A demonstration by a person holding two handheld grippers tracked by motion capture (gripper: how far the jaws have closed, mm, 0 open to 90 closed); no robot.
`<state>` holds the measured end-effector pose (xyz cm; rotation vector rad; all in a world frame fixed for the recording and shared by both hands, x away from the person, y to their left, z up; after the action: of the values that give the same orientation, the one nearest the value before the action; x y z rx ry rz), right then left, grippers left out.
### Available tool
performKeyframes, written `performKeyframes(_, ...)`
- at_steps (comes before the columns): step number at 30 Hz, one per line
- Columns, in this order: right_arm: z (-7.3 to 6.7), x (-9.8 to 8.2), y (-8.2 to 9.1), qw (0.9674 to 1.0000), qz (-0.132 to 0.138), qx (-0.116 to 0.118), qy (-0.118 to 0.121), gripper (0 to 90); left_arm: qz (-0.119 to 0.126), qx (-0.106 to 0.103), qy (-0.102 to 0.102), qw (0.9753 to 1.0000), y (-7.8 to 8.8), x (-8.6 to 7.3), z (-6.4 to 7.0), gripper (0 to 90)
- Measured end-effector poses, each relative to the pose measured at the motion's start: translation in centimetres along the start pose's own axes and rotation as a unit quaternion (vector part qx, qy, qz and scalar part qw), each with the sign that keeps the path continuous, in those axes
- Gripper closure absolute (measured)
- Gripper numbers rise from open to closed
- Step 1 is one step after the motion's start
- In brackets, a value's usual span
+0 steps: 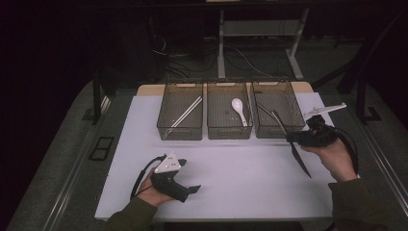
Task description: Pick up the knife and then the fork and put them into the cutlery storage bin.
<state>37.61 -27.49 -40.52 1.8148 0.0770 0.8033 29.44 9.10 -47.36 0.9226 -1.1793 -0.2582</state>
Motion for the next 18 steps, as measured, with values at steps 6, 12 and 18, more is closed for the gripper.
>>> performKeyframes(6, 0.9, 1.2, 0.7, 0.9994, 0.028, 0.006, -0.022, 79.3, 0.000, 0.000, 0.000, 1.0000, 0.0, 0.0, 0.0, 0.0)
performKeyframes(12, 1.5, 2.7, 1.7, 0.9979, 0.056, 0.009, -0.030, 79.3, -0.001, 0.000, 0.000, 1.0000, 0.0, 0.0, 0.0, 0.0)
performKeyframes(18, 2.1, 4.9, 2.6, 0.9966, 0.076, -0.002, -0.031, 79.3, -0.001, -0.001, 0.000, 1.0000, 0.0, 0.0, 0.0, 0.0)
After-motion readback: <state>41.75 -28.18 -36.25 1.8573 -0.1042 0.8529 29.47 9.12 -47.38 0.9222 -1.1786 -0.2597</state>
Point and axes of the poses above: each handheld gripper's, and its own axes: y roughly backward along the jaws, x roughly out of its top, z roughly to its right, the point moved 7 cm from there along -y, roughly forward along the jaws, and after that the axes turned 13 degrees about -z, right-handed, at the moved point
